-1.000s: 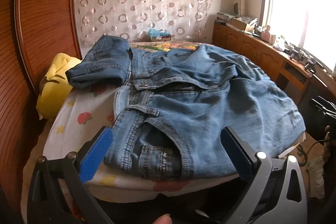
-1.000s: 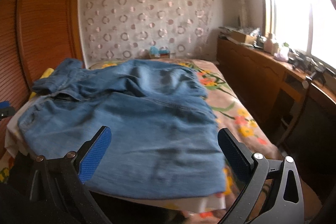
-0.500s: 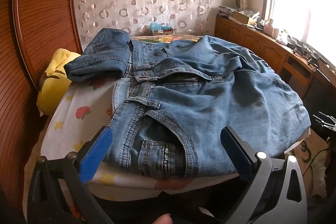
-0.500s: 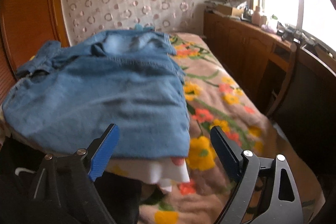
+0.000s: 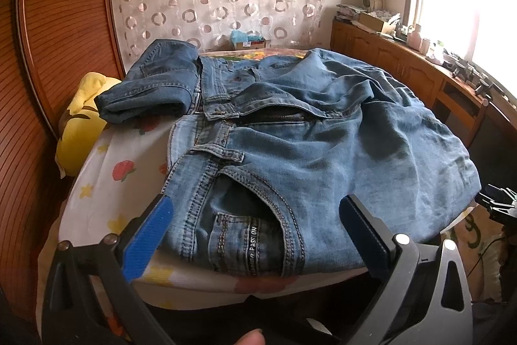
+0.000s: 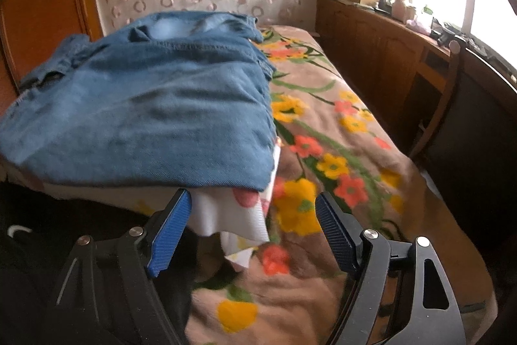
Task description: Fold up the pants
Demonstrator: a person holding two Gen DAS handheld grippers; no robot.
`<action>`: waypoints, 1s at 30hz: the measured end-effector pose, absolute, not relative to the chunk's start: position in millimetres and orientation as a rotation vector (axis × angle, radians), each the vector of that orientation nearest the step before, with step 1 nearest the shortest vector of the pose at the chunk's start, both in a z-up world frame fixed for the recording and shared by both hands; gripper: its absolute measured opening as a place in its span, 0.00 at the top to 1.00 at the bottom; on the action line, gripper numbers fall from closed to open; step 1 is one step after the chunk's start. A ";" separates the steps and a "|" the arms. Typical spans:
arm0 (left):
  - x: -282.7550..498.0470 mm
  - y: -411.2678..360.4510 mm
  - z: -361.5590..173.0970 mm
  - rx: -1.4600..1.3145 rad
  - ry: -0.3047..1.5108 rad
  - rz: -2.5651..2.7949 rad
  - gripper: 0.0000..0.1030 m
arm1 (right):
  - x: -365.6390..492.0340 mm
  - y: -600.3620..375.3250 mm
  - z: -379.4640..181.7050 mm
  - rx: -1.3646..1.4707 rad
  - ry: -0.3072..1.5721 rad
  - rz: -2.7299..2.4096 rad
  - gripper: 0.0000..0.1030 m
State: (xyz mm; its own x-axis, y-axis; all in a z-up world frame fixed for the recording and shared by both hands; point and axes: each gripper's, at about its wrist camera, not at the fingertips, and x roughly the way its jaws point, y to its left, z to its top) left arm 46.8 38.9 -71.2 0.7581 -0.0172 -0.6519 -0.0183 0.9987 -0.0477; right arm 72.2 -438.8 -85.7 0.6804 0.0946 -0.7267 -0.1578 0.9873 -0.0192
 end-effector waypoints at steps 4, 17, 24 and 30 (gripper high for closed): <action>49.5 45.1 -74.3 -0.068 0.719 0.014 0.00 | 74.8 -437.3 -74.9 -0.033 0.760 0.141 0.22; 49.6 83.1 -92.3 -0.147 0.751 0.047 0.01 | 81.8 -411.7 -55.9 -0.061 0.679 0.183 0.83; 48.2 103.5 -101.6 -0.209 0.759 0.042 0.13 | 86.1 -404.2 -41.2 -0.080 0.641 0.199 0.89; 42.0 117.5 -115.0 -0.245 0.777 0.075 0.38 | 88.6 -401.1 -37.3 -0.094 0.629 0.197 0.90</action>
